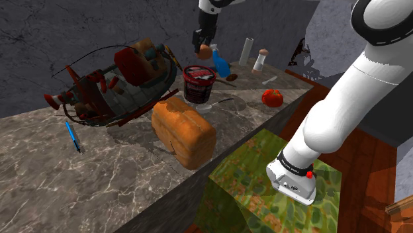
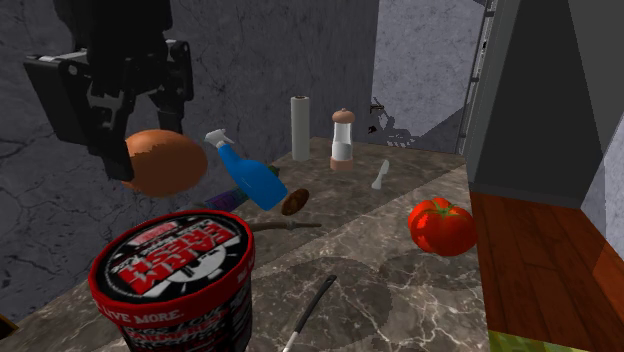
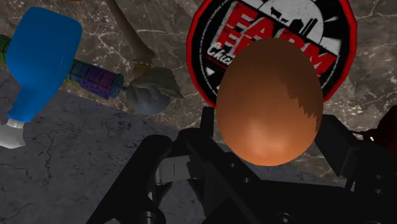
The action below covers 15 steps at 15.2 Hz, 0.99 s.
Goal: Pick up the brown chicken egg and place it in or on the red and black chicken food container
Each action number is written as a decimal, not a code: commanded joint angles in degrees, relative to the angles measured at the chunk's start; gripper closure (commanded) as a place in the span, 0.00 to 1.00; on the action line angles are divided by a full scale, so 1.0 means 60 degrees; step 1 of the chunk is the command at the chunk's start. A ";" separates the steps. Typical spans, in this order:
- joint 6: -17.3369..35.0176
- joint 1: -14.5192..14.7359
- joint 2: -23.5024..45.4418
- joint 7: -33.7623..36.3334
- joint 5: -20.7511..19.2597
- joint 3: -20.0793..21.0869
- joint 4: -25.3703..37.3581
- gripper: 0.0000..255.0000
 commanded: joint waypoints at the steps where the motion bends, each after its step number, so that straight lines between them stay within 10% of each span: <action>1: 0.0254 0.0010 0.0026 0.0052 -0.0013 0.0012 -0.0225 1.00; 15: 0.1501 -0.0004 0.0218 0.0179 -0.0075 -0.0002 -0.1285 1.00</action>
